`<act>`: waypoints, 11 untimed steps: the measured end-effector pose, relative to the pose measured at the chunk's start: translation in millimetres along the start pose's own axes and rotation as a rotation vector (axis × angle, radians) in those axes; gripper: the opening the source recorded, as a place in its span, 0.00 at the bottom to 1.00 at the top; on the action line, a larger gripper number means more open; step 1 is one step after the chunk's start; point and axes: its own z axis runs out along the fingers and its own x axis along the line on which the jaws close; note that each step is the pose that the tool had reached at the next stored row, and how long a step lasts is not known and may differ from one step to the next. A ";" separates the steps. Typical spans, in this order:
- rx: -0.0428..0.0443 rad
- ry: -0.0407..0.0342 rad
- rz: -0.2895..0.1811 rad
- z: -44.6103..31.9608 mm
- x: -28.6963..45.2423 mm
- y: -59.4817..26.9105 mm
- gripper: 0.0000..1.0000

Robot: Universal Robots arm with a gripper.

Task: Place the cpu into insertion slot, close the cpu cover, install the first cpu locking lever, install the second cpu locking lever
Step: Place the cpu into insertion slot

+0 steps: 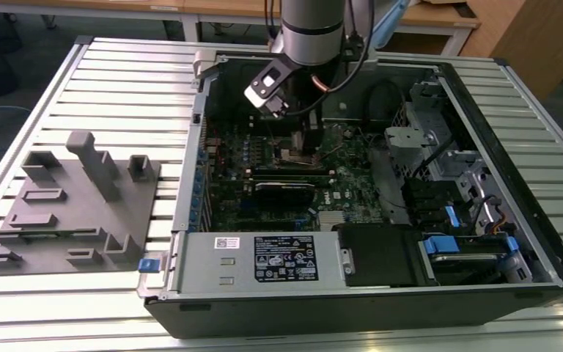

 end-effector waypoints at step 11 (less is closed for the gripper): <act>0.0001 0.0006 0.000 10.0 2.0 -3.0 0.54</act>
